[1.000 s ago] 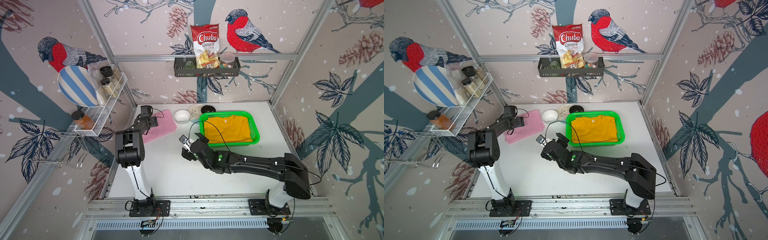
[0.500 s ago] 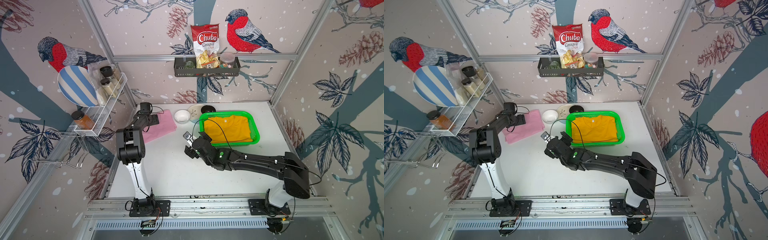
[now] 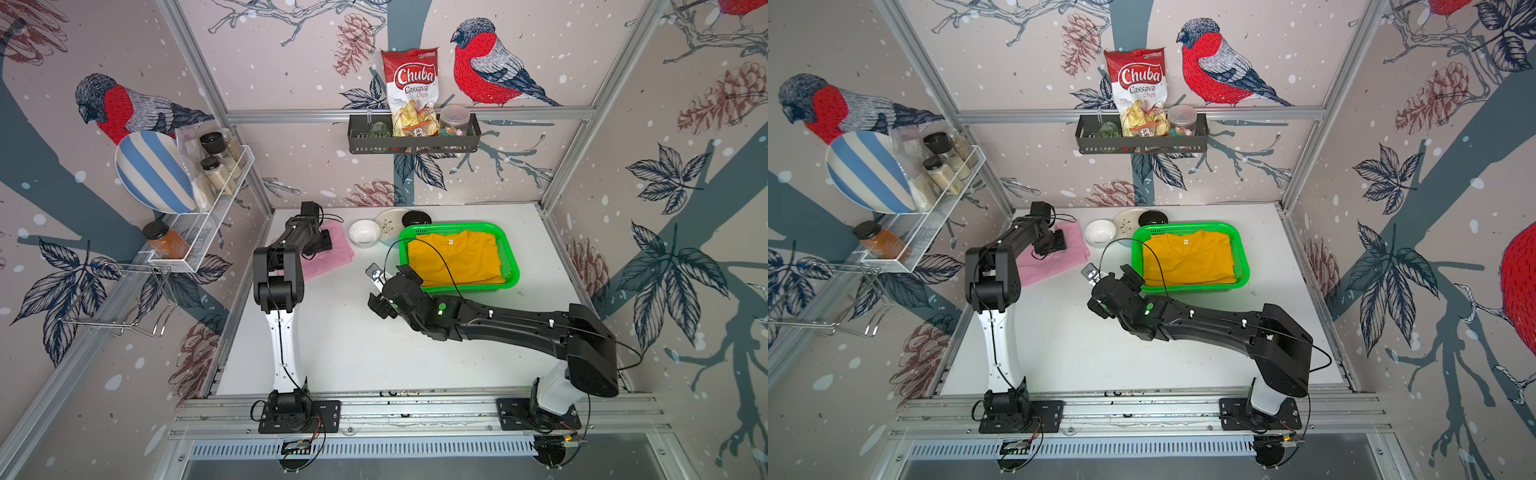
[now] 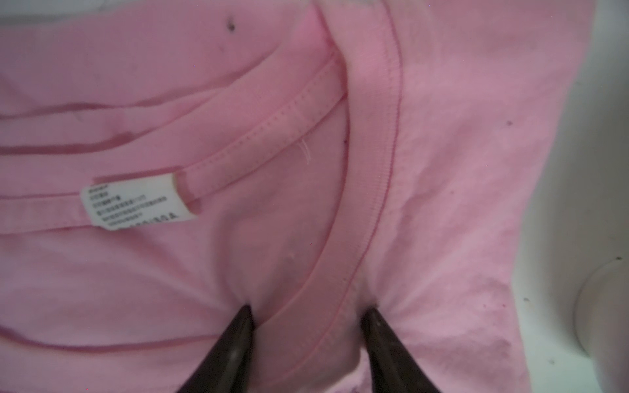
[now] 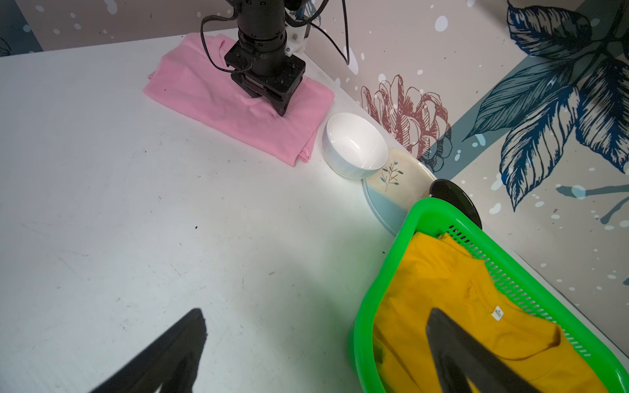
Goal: Put the folded t-shirts into the basket
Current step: Move the T-shirt to the center of the board.
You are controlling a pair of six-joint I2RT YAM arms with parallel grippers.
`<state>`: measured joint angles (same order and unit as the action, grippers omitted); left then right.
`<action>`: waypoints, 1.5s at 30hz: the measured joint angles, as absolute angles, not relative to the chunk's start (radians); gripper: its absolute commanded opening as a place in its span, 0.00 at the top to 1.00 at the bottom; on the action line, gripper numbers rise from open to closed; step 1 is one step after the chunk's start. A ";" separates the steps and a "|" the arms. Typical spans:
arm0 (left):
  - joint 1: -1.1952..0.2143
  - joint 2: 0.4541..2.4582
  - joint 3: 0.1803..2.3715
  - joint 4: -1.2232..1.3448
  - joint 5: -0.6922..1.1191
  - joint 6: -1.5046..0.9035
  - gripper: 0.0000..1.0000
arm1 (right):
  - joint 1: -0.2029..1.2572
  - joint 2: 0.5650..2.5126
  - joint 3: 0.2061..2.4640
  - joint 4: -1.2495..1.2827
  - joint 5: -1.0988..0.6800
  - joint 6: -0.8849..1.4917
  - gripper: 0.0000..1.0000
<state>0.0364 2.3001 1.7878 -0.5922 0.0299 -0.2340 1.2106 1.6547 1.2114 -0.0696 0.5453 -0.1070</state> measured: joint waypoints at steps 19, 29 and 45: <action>-0.054 1.914 1.211 -0.588 0.129 0.017 0.39 | 1.219 1.665 1.234 -0.092 0.536 -0.108 0.00; -0.035 1.725 1.195 -0.966 0.270 0.117 0.04 | 1.209 1.795 1.296 -0.082 0.434 -0.159 0.08; 0.203 1.458 1.444 -1.202 0.229 0.191 0.04 | 1.164 2.130 1.522 -0.029 0.032 -0.160 0.51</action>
